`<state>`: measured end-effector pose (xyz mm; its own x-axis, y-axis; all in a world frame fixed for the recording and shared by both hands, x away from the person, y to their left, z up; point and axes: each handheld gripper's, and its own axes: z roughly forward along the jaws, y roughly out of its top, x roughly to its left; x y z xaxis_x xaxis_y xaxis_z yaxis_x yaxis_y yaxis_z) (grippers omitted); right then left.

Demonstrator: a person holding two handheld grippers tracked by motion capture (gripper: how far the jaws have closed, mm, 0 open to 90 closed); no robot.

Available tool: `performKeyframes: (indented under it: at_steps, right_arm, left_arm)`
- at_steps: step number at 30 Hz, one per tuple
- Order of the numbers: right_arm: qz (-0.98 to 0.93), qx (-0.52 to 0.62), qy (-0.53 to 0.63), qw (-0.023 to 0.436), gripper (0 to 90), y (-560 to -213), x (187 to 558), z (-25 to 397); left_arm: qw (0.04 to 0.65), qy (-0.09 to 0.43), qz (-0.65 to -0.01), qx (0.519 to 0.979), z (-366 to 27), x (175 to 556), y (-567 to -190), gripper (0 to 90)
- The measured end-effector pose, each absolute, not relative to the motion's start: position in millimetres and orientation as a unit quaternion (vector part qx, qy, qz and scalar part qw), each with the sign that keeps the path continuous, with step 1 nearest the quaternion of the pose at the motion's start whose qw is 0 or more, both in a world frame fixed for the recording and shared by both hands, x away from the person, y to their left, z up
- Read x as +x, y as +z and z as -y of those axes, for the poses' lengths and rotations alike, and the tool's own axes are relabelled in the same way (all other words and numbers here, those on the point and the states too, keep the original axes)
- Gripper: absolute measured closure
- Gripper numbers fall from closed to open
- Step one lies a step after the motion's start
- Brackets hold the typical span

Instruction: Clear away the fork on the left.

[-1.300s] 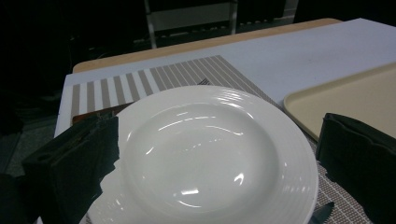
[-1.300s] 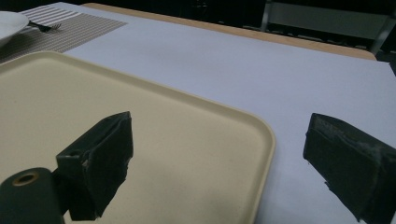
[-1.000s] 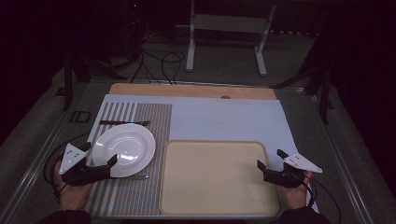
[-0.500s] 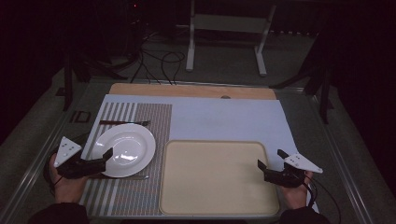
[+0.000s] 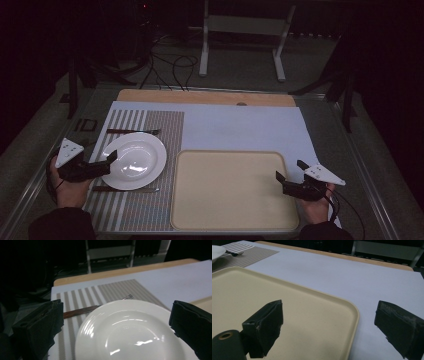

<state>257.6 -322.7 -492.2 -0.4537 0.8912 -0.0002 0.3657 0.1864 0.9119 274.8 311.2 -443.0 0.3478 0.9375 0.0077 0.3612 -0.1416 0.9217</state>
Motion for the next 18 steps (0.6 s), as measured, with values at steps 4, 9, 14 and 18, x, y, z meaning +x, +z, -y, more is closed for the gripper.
performKeyframes:
  at_steps: [4,9,14,18]
  right_arm:
    - [-0.716,0.439,0.463,0.284,8.3,-492.2,257.5,322.8]
    - [-0.715,0.439,0.463,0.284,8.3,-492.1,257.5,323.4]
    - [-0.715,0.438,0.464,0.284,8.3,-492.1,257.5,323.5]
    - [-0.714,0.439,0.465,0.284,8.3,-491.8,257.4,324.0]
  left_arm:
    - [0.429,0.328,-0.479,0.692,-311.5,284.9,-442.3,1.1]
    - [0.424,0.330,-0.481,0.692,-312.9,292.8,-443.0,0.0]
    - [0.415,0.332,-0.483,0.696,-317.0,301.1,-443.2,0.0]
    - [0.411,0.330,-0.490,0.694,-322.7,307.2,-443.2,0.0]
